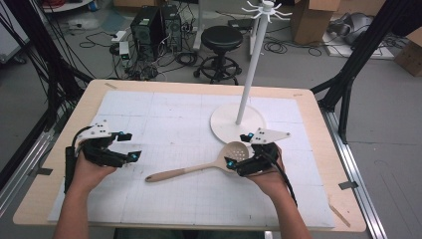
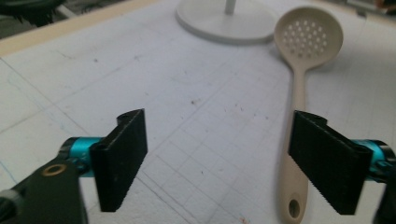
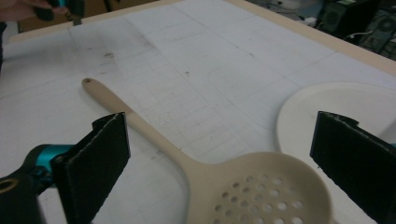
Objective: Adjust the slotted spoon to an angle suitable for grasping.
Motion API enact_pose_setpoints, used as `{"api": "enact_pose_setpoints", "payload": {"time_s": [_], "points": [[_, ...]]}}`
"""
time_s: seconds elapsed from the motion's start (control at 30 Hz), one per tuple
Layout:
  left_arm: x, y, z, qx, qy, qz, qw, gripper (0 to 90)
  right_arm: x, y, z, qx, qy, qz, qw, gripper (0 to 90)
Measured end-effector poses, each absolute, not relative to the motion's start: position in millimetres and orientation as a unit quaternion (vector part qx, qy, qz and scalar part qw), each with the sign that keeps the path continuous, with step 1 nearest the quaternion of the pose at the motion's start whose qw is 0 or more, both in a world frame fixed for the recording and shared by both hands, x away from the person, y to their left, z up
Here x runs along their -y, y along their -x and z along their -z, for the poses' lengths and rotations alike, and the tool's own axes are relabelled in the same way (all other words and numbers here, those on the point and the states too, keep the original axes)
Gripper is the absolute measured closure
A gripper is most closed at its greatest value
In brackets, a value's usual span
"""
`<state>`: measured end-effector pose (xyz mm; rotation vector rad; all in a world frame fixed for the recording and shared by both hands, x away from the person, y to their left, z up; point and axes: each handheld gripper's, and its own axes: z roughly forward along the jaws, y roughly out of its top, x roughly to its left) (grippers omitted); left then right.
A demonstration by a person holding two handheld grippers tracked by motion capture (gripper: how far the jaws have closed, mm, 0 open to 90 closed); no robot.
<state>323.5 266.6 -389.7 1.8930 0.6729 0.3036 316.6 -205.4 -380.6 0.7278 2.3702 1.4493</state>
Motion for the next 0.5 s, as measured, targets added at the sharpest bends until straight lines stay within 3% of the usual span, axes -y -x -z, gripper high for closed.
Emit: {"api": "enact_pose_setpoints", "payload": {"time_s": [0.5], "points": [[-265.4, -320.5, 385.8, -0.269, -0.783, -0.131, 0.546, 12.3, 139.7, -338.7, 390.9, -0.873, -0.192, -0.437, 0.095, 6.0]]}}
